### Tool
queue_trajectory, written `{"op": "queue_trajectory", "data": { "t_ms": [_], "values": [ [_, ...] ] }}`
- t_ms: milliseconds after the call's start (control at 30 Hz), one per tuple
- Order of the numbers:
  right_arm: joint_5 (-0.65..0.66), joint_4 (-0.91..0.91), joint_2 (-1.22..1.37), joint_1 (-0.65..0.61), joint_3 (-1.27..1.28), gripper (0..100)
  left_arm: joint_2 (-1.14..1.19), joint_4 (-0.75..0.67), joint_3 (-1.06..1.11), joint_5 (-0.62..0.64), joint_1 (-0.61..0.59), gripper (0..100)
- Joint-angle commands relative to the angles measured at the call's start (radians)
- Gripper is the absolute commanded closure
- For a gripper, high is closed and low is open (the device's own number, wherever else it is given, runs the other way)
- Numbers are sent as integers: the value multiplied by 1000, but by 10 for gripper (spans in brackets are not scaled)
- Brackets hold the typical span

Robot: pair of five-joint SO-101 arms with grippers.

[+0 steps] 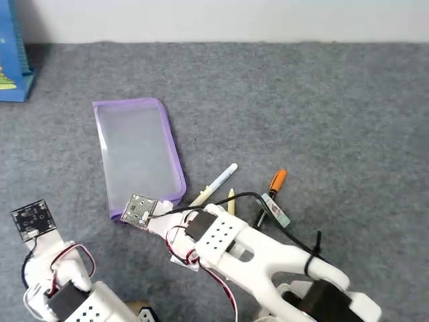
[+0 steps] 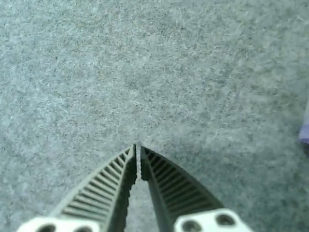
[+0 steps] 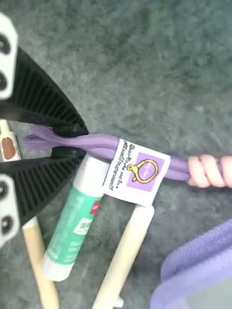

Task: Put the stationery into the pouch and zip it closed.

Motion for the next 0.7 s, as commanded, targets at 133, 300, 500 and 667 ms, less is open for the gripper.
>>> {"op": "queue_trajectory", "data": {
  "t_ms": [133,300,500,667],
  "values": [
    [-2,153,-351,35,-44,990,-15,-18,-4,-12,0,985],
    [51,232,-519,151,-43,990,-15,-17,-5,-14,35,985],
    [83,277,-561,303,-37,990,-15,-17,-7,-15,114,985],
    [166,275,-561,440,21,990,-15,-17,-4,-15,114,985]
  ]
}}
